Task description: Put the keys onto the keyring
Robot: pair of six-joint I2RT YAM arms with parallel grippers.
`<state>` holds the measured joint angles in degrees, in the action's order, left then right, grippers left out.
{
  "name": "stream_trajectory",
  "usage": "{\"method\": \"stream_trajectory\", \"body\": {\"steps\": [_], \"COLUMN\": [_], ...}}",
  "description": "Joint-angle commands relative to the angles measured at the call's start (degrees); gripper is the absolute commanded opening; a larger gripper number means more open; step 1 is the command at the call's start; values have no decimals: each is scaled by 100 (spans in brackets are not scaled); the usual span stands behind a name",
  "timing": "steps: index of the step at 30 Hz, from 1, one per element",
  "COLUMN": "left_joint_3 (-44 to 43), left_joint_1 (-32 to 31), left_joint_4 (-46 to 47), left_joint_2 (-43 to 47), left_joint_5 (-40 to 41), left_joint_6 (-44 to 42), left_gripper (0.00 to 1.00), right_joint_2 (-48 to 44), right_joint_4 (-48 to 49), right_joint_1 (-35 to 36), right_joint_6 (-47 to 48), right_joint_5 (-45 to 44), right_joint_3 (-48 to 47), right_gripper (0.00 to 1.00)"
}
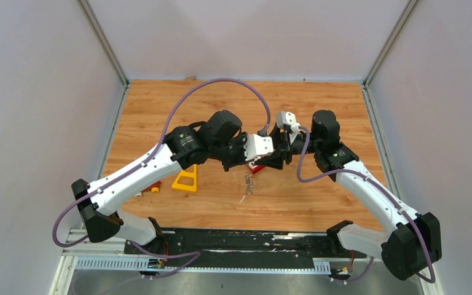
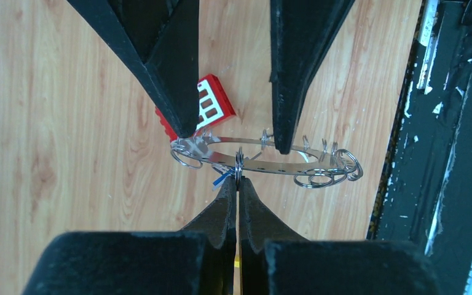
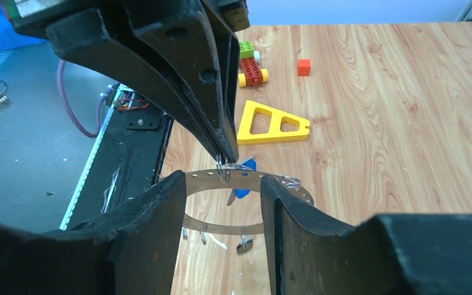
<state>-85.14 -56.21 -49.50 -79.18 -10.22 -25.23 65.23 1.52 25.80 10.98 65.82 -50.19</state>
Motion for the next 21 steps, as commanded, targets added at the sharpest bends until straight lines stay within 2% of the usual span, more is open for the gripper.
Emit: {"method": "stream_trajectory", "body": {"steps": [1, 8, 17, 21], "left_joint_3": [-462, -789, -921, -850], "left_joint_1": [-40, -46, -48, -44], "left_joint_4": [-333, -483, -489, -473], "left_joint_2": [-166, -392, -417, -415], "left_joint_5": [88, -134, -392, -391], "left_joint_6": [461, 715, 901, 900], "left_gripper": [0, 0, 0, 0], "right_joint_2": [79, 227, 307, 244], "right_joint_4": [470, 498, 455, 455], "right_joint_1": [51, 201, 222, 219], "right_joint_6": [-269, -296, -289, -290], "right_joint_5": [418, 449, 441, 419], "right_joint_3": [-88, -93, -148, -147], "right_gripper": [47, 43, 29, 28]}}
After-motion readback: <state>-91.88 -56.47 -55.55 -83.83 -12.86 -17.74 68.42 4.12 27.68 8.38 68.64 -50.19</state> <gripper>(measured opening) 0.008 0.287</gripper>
